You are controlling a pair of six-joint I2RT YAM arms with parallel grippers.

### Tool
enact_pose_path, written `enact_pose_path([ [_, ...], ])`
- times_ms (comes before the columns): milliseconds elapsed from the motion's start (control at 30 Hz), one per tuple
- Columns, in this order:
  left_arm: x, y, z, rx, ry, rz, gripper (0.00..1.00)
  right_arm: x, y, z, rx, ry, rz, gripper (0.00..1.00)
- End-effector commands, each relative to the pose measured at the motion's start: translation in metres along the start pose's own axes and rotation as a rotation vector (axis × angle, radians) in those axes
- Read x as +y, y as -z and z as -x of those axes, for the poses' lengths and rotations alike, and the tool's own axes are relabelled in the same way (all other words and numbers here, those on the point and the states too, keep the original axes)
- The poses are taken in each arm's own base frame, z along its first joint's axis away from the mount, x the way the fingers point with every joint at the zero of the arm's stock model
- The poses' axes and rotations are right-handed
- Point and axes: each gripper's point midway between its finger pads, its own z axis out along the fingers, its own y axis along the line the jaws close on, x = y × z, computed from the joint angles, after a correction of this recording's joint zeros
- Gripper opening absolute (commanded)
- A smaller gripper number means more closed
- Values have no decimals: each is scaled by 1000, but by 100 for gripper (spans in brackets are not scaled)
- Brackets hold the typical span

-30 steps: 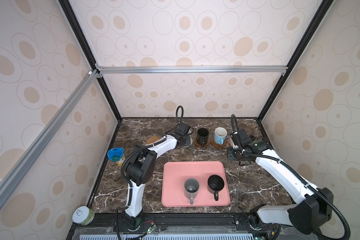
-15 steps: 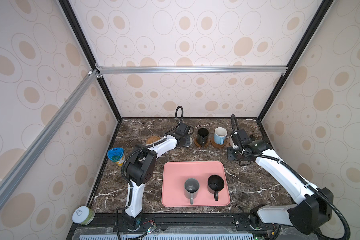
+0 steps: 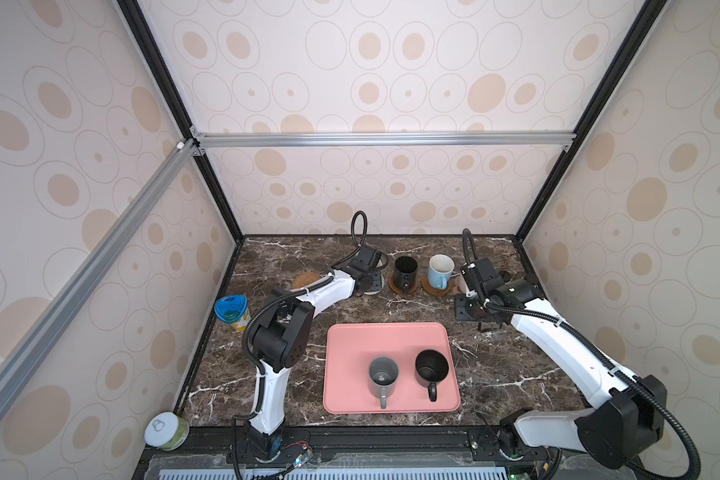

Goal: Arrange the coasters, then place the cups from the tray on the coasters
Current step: 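Lower the white mug onto the multicolour knit coaster and open the left gripper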

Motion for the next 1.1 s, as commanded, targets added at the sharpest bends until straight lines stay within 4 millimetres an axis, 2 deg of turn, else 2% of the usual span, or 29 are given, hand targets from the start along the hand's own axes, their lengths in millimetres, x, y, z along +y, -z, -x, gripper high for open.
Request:
enact_pose_path([
  [0,-15,20,23,-63,22,-49,37,-6,-1,-5,13,-11,-12,49],
  [800,-22,31,17,-49,42,-103,44,-8,0,-9,12,-18,-12,49],
  [1067,-16,34,18,-55,30,-67,50,-8,0,-9,13,-18,-17,49],
])
